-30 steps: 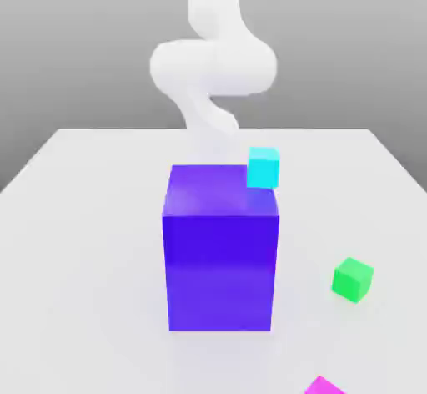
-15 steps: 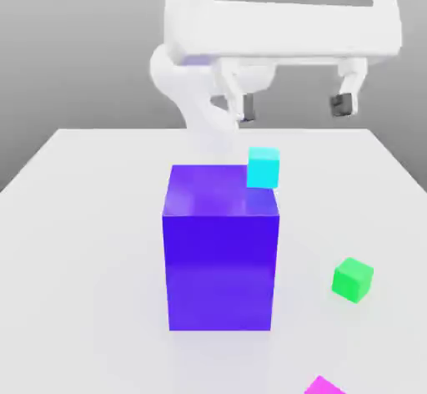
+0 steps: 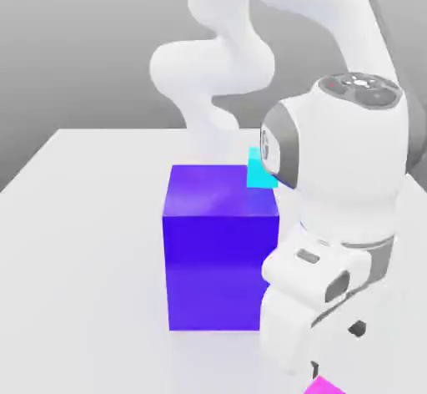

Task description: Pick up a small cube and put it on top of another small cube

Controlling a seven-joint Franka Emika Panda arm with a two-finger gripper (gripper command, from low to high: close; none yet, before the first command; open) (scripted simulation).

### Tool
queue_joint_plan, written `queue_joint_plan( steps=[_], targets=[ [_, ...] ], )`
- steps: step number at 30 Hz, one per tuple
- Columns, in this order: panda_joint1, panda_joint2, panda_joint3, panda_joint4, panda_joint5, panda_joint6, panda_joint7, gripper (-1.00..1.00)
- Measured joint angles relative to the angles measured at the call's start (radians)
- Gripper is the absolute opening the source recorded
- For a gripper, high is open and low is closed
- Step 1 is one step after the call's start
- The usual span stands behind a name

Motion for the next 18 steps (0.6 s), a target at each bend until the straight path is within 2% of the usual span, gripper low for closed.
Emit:
queue_joint_plan(
  steps=[4,5,12,16,18],
  targets=[
    [0.006,0.145,-0.002,0.028,-0.014,0.099,-0.002,0.0],
    [0.006,0.167,-0.003,0.033,-0.015,0.117,-0.002,-1.0],
    [0.006,0.166,-0.003,0.033,-0.015,0.114,-0.002,-1.0],
    [0.004,0.043,0.002,0.004,-0.008,0.02,-0.007,-1.0],
    [0.021,-0.022,0.026,-0.052,-0.001,0.009,-0.006,-1.0]
  ],
)
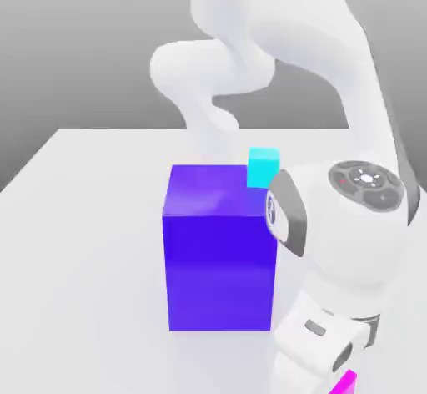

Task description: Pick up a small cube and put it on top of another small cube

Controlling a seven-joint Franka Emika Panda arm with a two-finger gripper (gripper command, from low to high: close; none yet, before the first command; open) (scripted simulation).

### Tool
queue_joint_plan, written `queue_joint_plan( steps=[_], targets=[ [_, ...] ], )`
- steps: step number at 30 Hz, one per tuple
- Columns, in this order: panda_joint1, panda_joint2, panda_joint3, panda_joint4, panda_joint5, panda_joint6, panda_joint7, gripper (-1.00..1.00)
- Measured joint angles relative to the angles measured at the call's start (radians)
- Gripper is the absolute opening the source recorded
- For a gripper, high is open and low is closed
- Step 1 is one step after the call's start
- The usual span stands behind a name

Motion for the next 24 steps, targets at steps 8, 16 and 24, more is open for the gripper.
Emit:
queue_joint_plan(
  steps=[8,16,24],
  targets=[
    [0.101,-0.263,0.135,-0.284,0.043,0.02,0.001,-1.0],
    [0.234,-0.424,0.194,-0.515,0.051,0.094,0.02,-1.0],
    [0.237,-0.261,0.164,-0.514,-0.076,0.251,0.111,1.0]
  ],
)
